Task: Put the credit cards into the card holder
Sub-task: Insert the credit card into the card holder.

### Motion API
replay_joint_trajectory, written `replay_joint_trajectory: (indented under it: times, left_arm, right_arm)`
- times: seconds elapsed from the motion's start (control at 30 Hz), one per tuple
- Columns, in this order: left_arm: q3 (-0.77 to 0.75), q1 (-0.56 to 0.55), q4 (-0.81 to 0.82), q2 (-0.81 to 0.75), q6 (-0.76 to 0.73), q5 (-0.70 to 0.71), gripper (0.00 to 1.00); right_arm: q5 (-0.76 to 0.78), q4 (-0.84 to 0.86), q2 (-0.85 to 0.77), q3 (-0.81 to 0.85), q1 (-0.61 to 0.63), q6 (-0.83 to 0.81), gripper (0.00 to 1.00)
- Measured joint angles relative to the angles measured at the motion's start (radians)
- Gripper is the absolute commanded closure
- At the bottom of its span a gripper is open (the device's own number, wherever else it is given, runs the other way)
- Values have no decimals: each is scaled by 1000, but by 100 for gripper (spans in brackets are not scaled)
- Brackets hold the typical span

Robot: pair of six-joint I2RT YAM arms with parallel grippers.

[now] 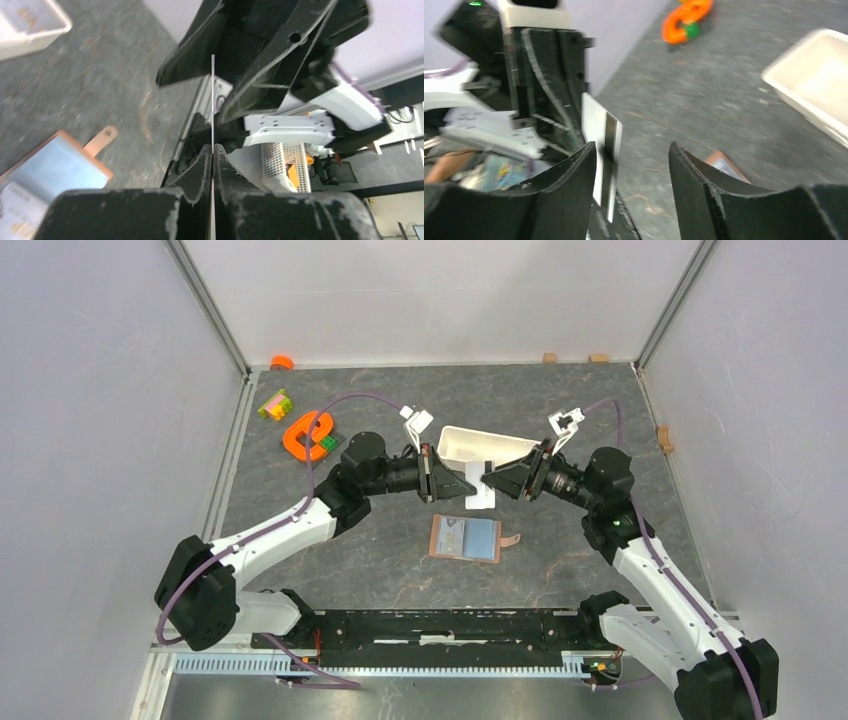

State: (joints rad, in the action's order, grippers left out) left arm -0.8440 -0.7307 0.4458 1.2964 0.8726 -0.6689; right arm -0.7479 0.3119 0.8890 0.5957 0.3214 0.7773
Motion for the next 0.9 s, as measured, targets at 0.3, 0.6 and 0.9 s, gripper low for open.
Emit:
replay_joint_trajectory:
  times: [0.3,0.6,0.9]
  left_arm:
    - [3,6,-420,63,-180,63,98]
    - [-68,6,-664,275,-271,73,98]
    - [-99,22,-675,382,-277,39,98]
  right_arm:
    - [418,-610,-79,18,0,-314,38]
    - [479,-695,-82,-231,12,-286,44]
    - [468,-584,-12,-278,36,-230,53]
